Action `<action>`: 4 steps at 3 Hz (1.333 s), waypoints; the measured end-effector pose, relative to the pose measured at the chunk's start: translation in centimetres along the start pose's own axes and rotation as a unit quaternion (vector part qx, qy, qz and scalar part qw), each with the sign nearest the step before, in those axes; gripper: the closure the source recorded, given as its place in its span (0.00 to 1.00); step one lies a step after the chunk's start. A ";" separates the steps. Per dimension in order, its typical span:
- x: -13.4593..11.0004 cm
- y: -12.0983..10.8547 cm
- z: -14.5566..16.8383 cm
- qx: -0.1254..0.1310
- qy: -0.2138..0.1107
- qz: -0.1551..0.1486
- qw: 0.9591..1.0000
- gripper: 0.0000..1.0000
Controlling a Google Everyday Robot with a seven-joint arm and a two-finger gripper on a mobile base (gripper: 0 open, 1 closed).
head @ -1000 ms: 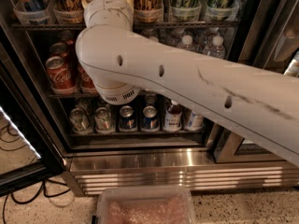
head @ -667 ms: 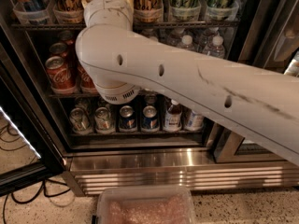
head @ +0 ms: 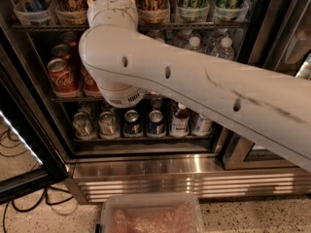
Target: Pick orange can from top shelf of fridge
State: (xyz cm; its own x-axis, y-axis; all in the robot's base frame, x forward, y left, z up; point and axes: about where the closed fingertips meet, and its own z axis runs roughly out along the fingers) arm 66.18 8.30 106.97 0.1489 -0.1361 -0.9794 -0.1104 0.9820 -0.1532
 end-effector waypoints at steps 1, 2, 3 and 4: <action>0.0 0.0 0.0 0.000 0.000 0.000 1.000 1.00; 0.0 0.0 0.0 0.000 0.000 0.000 1.000 1.00; -1.8 -0.6 -0.7 0.000 -0.014 0.009 1.000 1.00; -3.8 -1.3 -1.7 -0.002 -0.031 0.021 0.999 1.00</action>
Offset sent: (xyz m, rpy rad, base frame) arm 0.0000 0.0000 0.0000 0.0000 0.0000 0.0000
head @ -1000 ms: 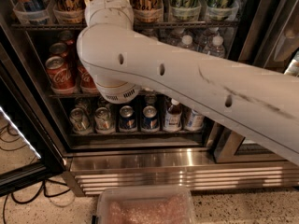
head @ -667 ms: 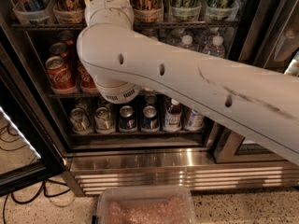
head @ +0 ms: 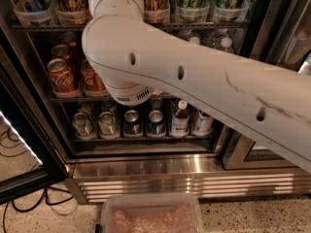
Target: Pick orange can from top shelf of fridge
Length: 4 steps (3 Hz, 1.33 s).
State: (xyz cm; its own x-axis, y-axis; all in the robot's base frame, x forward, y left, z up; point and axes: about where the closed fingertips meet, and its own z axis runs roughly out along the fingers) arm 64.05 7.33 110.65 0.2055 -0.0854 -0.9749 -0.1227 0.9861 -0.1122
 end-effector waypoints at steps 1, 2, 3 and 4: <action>-1.3 -0.7 -0.7 -0.001 -0.009 0.014 1.000 1.00; -2.1 -1.2 -1.2 -0.002 -0.015 0.023 1.000 1.00; -2.8 -1.5 -2.1 -0.019 -0.017 0.027 0.999 1.00; -2.9 -1.6 -4.1 -0.047 -0.008 0.028 0.998 1.00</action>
Offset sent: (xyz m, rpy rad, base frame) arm -0.0156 -0.0201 0.0194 0.0730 -0.0185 0.0239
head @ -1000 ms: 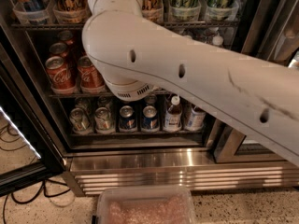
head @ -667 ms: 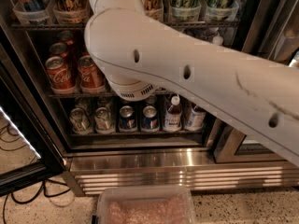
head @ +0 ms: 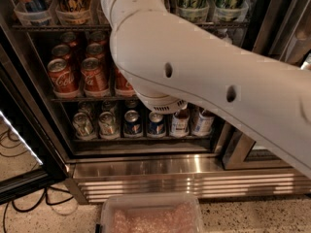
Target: Pick orange can from top shelf of fridge
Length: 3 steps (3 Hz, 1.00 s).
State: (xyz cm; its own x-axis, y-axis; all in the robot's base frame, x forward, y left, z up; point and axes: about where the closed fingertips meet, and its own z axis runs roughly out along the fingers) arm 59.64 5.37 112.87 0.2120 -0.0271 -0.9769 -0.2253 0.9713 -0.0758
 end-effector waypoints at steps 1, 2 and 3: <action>0.1 0.2 -1.8 -0.034 0.010 -0.002 0.999 1.00; 0.5 0.1 -2.9 -0.075 0.020 0.002 0.997 1.00; 1.0 -0.5 -3.2 -0.114 0.034 0.011 0.993 1.00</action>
Offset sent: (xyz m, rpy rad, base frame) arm -0.0424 -0.0214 -0.0369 -0.0548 0.0903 0.2654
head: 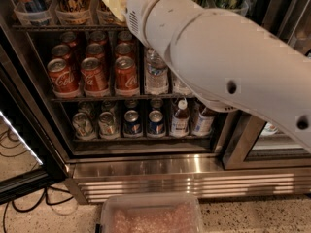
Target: Pick orange can from top shelf of fridge
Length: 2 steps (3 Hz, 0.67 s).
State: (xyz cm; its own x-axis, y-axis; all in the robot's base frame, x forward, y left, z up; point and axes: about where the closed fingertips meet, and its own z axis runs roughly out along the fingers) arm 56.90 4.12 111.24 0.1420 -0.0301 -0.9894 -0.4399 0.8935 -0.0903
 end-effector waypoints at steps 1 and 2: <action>0.5 -0.5 -0.6 -0.041 0.012 0.011 0.999 1.00; 1.1 -1.3 -1.9 -0.066 0.014 0.021 0.998 1.00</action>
Offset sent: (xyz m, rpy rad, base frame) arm -0.0334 -0.0591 -0.0402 0.0306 0.0732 0.1958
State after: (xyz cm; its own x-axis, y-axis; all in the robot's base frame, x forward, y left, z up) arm 55.94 2.07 110.06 0.0962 -0.0085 -0.9953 -0.5576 0.8279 -0.0610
